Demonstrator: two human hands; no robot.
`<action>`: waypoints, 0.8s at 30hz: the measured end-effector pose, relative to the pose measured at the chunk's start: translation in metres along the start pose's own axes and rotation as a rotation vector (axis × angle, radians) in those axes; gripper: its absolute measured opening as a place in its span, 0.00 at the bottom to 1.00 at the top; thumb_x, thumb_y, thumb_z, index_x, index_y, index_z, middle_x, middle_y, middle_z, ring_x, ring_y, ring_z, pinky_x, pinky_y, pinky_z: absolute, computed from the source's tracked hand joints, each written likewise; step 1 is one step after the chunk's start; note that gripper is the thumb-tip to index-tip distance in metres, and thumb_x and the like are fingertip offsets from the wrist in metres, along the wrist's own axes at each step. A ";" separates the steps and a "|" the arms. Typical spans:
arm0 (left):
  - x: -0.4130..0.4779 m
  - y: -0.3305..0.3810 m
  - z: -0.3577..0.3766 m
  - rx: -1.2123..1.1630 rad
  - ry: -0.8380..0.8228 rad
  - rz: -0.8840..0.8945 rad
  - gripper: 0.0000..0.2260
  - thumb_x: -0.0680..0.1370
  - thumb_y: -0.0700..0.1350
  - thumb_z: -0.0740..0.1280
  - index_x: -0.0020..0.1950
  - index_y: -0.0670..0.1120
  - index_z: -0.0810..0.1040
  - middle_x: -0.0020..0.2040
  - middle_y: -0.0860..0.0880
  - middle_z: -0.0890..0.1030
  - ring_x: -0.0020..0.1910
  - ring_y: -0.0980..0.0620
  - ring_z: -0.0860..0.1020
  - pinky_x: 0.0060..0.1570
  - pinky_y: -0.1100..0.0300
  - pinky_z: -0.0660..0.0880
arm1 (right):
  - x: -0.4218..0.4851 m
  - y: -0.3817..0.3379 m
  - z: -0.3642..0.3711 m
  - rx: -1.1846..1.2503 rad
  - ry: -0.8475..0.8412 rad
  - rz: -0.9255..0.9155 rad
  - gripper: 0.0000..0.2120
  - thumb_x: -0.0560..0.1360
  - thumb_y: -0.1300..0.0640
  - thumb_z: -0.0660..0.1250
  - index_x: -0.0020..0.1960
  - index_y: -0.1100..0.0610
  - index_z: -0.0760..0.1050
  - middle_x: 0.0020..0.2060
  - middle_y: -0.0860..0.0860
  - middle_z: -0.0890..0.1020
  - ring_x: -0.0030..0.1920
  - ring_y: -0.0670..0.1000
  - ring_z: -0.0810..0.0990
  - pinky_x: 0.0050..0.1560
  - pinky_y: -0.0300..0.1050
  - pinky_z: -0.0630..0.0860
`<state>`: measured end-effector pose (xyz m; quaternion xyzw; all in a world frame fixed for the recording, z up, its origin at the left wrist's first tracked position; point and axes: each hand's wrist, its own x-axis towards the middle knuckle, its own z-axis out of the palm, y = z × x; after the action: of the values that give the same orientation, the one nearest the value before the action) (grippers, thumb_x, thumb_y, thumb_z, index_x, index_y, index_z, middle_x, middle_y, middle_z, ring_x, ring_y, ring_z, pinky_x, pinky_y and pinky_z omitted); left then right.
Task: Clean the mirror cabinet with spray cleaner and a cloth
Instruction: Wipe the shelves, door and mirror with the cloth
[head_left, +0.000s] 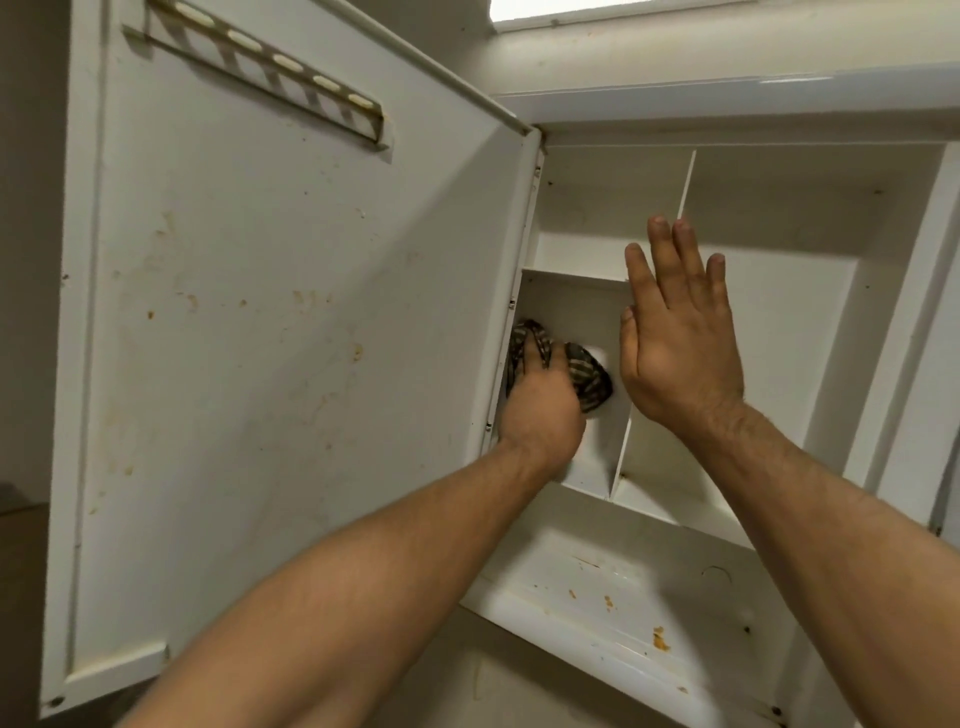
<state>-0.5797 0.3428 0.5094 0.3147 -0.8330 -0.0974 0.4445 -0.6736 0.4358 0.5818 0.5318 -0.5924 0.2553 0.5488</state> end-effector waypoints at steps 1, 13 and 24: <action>0.001 0.006 0.002 -0.002 -0.009 -0.005 0.39 0.79 0.39 0.69 0.85 0.48 0.51 0.84 0.42 0.40 0.78 0.39 0.64 0.73 0.48 0.71 | 0.000 0.001 -0.001 -0.007 0.000 0.011 0.29 0.82 0.57 0.56 0.83 0.59 0.56 0.84 0.56 0.50 0.84 0.56 0.44 0.82 0.60 0.42; -0.023 0.000 0.003 0.119 -0.262 0.157 0.32 0.77 0.40 0.71 0.80 0.54 0.66 0.85 0.43 0.41 0.71 0.40 0.74 0.63 0.49 0.78 | -0.001 -0.002 -0.006 -0.063 -0.060 0.025 0.28 0.85 0.55 0.54 0.83 0.60 0.54 0.84 0.56 0.49 0.84 0.56 0.43 0.82 0.60 0.43; -0.035 0.013 0.009 0.008 0.008 -0.021 0.10 0.78 0.33 0.68 0.58 0.40 0.82 0.61 0.42 0.76 0.53 0.43 0.80 0.55 0.52 0.81 | -0.018 -0.005 -0.007 -0.046 -0.121 0.014 0.31 0.83 0.52 0.49 0.84 0.59 0.49 0.84 0.55 0.47 0.84 0.56 0.41 0.82 0.59 0.41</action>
<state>-0.5788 0.3732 0.4863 0.3258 -0.8282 -0.0976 0.4455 -0.6698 0.4467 0.5656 0.5291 -0.6340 0.2129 0.5223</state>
